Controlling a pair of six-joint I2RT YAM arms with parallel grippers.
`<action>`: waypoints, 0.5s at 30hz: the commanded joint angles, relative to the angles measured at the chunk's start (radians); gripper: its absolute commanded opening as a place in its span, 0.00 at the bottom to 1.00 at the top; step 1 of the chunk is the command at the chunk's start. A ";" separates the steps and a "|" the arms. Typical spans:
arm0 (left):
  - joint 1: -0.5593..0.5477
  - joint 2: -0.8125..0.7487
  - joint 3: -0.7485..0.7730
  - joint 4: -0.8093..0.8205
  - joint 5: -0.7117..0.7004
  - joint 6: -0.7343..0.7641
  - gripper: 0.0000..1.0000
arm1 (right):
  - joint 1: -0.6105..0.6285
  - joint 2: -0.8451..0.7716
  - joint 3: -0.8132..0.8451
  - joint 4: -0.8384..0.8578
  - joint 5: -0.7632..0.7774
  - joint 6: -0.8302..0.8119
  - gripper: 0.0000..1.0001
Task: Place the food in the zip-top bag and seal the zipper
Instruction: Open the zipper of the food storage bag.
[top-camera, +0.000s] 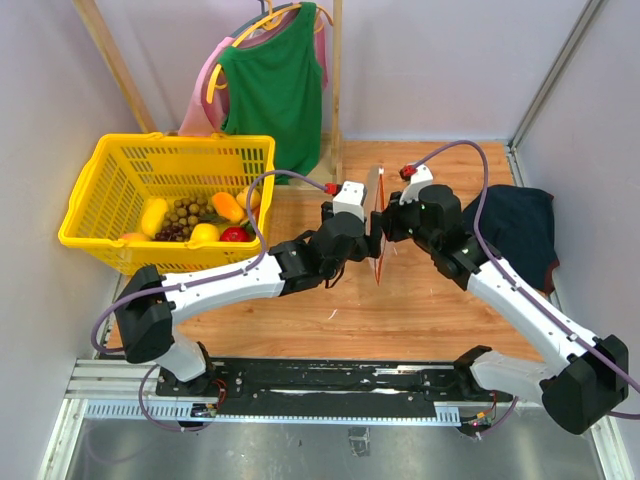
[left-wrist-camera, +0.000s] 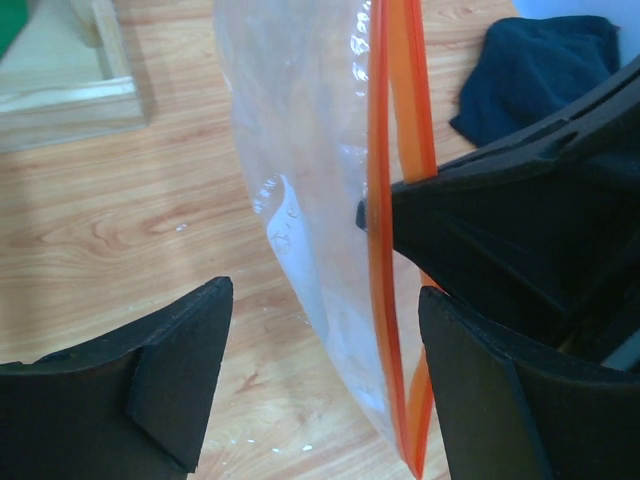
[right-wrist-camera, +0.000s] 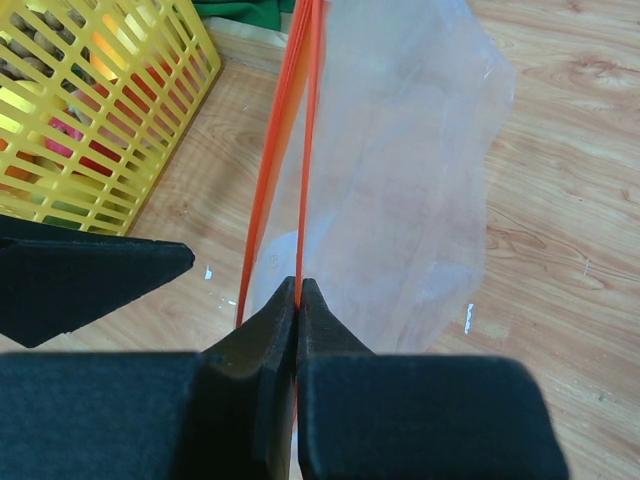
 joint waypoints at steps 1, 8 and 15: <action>-0.009 0.019 0.046 -0.045 -0.141 0.044 0.76 | 0.026 0.000 -0.010 0.020 0.010 -0.020 0.01; -0.008 0.005 0.040 -0.097 -0.196 0.054 0.59 | 0.026 -0.004 -0.010 0.014 0.023 -0.026 0.01; -0.007 -0.025 0.020 -0.116 -0.217 0.053 0.43 | 0.026 -0.003 -0.010 0.013 0.021 -0.025 0.01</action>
